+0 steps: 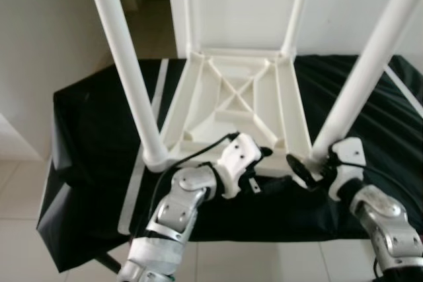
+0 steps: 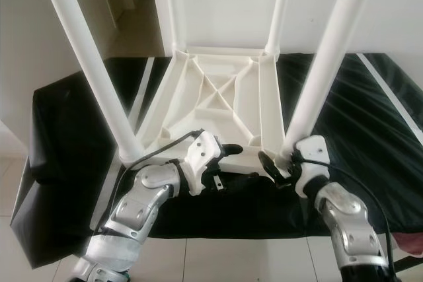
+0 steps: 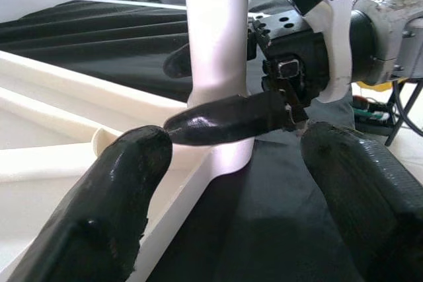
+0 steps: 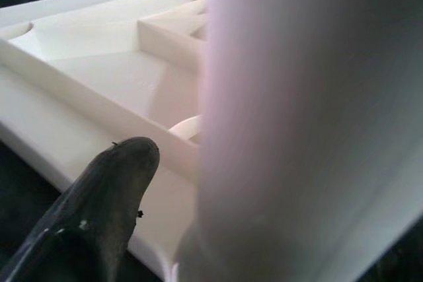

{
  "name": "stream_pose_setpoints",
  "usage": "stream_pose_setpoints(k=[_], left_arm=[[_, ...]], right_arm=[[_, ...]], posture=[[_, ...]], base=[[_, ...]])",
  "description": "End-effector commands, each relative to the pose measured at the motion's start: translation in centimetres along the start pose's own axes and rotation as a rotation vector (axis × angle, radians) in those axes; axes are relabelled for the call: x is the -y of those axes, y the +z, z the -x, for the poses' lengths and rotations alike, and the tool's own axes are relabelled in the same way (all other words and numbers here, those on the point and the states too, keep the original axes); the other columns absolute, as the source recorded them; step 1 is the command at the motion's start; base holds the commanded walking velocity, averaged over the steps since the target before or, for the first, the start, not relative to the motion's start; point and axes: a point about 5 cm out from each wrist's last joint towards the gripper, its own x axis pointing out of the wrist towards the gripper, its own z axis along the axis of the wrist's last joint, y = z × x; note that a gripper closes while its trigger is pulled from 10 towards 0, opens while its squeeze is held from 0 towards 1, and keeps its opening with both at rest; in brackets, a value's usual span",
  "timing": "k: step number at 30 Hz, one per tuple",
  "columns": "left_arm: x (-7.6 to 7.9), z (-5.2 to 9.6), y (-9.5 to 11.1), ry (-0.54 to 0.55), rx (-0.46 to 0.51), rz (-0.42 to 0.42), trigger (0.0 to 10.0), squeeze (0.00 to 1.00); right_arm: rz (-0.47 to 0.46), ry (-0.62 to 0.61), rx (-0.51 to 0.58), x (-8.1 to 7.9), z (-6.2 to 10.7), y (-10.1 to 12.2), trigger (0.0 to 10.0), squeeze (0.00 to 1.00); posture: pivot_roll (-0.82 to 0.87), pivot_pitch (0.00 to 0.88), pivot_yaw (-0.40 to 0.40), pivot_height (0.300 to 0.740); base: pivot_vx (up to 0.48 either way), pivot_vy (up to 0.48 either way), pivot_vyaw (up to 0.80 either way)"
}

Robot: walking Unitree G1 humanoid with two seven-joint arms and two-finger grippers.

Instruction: Building children table

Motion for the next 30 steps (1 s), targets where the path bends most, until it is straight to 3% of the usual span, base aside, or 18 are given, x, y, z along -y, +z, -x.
stream_pose_setpoints(k=[1,2,3,14,15,18,19,21,30], left_arm=[[-0.1,0.0,0.0,0.020,-0.004,0.008,10.0,0.00],[-0.2,0.1,-0.1,0.024,-0.007,0.012,10.0,0.00],[-0.3,0.2,-0.2,0.040,-0.010,0.014,10.0,0.00],[-0.1,0.3,-0.7,0.058,-0.021,0.005,10.0,0.00],[-0.2,0.2,-0.7,0.064,-0.024,-0.002,10.0,0.00],[-0.3,0.2,-0.7,0.067,-0.026,-0.006,10.0,0.00],[-0.4,0.2,-0.7,0.078,-0.028,-0.016,10.0,0.00],[-0.5,0.1,-0.7,0.092,-0.033,-0.032,10.0,0.00],[-0.6,0.0,-0.8,0.118,-0.041,-0.057,10.0,0.00]], right_arm=[[0.014,0.019,-0.014,-0.2,-0.2,-0.2,10.0,0.00],[0.013,0.017,-0.018,0.2,-0.2,-0.3,2.6,0.00],[0.012,0.015,-0.028,0.5,0.0,-0.5,0.0,0.00],[-0.023,0.033,-0.052,0.6,1.0,-1.6,0.0,0.00],[-0.035,0.015,-0.049,0.5,1.1,-1.7,4.7,0.00],[-0.042,0.003,-0.047,0.5,1.1,-1.7,4.7,0.00],[-0.062,-0.029,-0.048,0.4,1.1,-1.7,10.0,0.00],[-0.109,-0.105,-0.054,0.3,0.9,-1.8,10.0,0.00],[-0.168,-0.293,-0.025,-0.4,1.2,-1.1,10.0,0.00]], posture=[[-0.03,0.000,0.022,0.740],[-0.02,0.000,0.012,0.740],[-0.02,0.000,0.011,0.740],[-0.02,0.000,0.002,0.740],[-0.02,0.000,0.001,0.740],[-0.02,0.000,0.001,0.740],[-0.03,0.000,0.005,0.740],[-0.03,0.000,0.008,0.740],[-0.03,0.000,0.001,0.740]], base=[[0.000,0.000,0.00],[0.000,0.000,0.00],[0.000,0.000,0.00],[0.000,0.000,0.00],[0.000,0.000,0.00],[0.000,0.000,0.00],[0.000,0.000,0.00],[0.000,0.000,0.00],[0.000,0.000,0.00]])
